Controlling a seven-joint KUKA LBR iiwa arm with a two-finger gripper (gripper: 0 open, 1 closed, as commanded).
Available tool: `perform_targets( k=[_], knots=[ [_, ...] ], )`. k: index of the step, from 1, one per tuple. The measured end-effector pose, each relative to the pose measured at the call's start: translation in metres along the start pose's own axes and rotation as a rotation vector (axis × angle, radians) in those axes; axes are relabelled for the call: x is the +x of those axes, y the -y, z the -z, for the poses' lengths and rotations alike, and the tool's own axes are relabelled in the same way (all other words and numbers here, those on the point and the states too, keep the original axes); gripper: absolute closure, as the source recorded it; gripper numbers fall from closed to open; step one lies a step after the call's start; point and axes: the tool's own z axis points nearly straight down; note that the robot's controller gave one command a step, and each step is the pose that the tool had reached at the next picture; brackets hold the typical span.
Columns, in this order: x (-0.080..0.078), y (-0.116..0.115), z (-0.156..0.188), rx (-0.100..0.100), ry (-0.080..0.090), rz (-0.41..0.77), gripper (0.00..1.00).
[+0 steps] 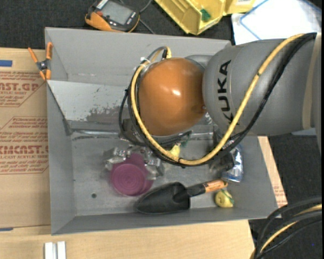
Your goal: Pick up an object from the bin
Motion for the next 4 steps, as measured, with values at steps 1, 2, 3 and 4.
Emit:
perform_targets(
  k=[1,2,3,4],
  knots=[
    [0.036,-0.002,-0.086,0.003,0.004,-0.034,0.00],
    [0.036,-0.004,-0.074,-0.009,-0.004,-0.045,0.00],
    [0.070,0.009,-0.091,-0.007,0.002,0.294,0.00],
    [0.036,0.002,-0.113,0.002,0.009,0.414,1.00]
  ],
)
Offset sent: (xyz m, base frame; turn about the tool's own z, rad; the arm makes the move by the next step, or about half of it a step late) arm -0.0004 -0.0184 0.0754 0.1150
